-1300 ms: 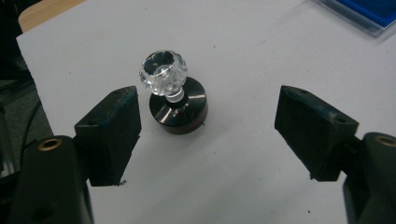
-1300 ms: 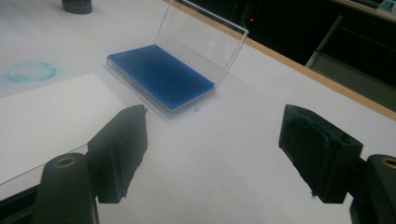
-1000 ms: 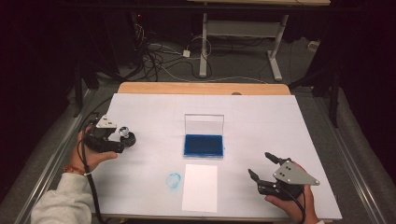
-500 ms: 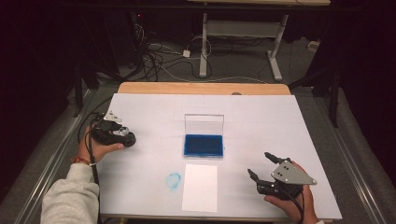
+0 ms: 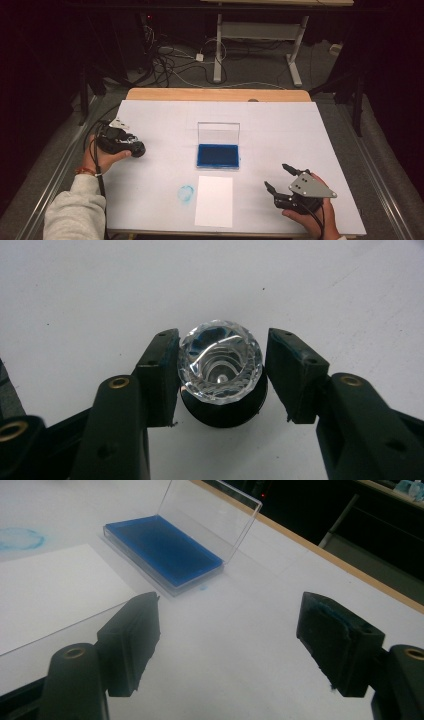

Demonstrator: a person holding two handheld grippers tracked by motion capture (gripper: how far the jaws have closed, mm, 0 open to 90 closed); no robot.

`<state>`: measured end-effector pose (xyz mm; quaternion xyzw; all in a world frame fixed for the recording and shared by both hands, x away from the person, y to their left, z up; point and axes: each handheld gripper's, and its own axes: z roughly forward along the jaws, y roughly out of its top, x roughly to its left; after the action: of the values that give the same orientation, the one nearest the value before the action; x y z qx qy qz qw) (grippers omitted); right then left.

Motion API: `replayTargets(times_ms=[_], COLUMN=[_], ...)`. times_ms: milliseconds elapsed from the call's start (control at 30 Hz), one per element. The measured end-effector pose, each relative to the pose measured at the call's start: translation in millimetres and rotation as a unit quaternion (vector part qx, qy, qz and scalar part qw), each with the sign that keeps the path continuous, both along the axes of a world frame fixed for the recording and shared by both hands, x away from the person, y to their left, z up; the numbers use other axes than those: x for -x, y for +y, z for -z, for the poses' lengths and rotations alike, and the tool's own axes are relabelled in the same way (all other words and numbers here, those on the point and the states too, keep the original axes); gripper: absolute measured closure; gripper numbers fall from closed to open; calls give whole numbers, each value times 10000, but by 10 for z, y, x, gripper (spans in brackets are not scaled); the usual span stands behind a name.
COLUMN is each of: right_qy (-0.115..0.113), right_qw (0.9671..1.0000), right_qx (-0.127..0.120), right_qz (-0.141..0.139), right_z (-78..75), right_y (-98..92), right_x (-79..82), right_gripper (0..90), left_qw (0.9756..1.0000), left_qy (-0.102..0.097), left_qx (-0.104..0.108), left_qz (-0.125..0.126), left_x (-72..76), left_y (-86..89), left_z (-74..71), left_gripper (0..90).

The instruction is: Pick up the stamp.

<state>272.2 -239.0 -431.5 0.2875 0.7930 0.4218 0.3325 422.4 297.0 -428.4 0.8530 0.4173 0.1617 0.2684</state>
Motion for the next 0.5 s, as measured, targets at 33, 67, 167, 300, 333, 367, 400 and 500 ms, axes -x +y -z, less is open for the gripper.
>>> replayTargets(times_ms=[33,67,167,300,333,367,400,500], right_qy=[6,6,-8,12,12,3,12,53], right_qw=[10000,10000,10000,10000,10000,10000,10000,10000], right_qx=[-4,-4,-30,-20,-20,-21,-27,2], right_qz=[10,10,24,24,24,33,38,27], right_z=[1,1,1,9,9,9,9,19], right_y=[0,0,0,2,2,1,1,8], right_x=[-2,-2,-3,-10,-10,-11,-12,-13], right_gripper=[257,257,270,269,269,269,269,265], left_qw=[10000,10000,10000,9999,9999,9999,9999,9999], left_qy=[16,32,10,11,11,13,-10,-25], left_qx=[-40,-56,-7,-159,-159,-145,-120,-100], left_qz=[-10,-21,-10,2,2,1,-16,-30], left_x=[-7,-12,-37,-50,-50,-51,-50,-51], left_y=[-2,-3,-6,-31,-31,-28,-26,-31], left_z=[8,15,21,31,31,33,37,40], left_gripper=[485,485,524,540,540,542,542,545])
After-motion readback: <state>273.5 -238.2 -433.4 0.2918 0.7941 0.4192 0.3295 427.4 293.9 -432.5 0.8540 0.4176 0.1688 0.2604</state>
